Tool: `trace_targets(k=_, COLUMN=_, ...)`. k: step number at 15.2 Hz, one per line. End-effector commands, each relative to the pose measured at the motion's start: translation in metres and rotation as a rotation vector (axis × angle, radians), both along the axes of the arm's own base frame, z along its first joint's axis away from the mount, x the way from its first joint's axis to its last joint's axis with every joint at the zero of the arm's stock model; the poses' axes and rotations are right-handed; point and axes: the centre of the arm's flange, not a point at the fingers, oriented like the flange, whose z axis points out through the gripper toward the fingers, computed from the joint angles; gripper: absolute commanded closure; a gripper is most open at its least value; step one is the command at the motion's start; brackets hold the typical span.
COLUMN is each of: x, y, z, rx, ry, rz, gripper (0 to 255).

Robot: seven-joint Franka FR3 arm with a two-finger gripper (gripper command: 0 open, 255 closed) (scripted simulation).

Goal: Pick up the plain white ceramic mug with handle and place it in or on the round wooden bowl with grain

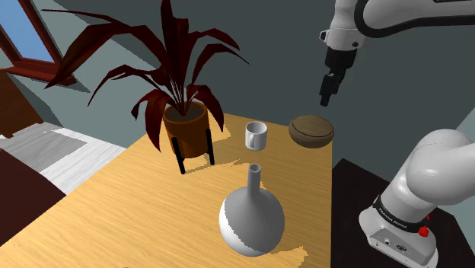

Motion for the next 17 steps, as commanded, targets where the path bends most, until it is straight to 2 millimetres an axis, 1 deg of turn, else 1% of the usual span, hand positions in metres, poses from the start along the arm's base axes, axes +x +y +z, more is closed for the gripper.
trace_targets(k=1, x=0.0, y=0.0, z=0.0, rx=0.0, ry=0.0, rz=0.0, gripper=0)
trace_targets(k=17, x=0.179, y=0.008, z=-0.127, rx=0.035, ry=0.071, rz=0.06, gripper=0)
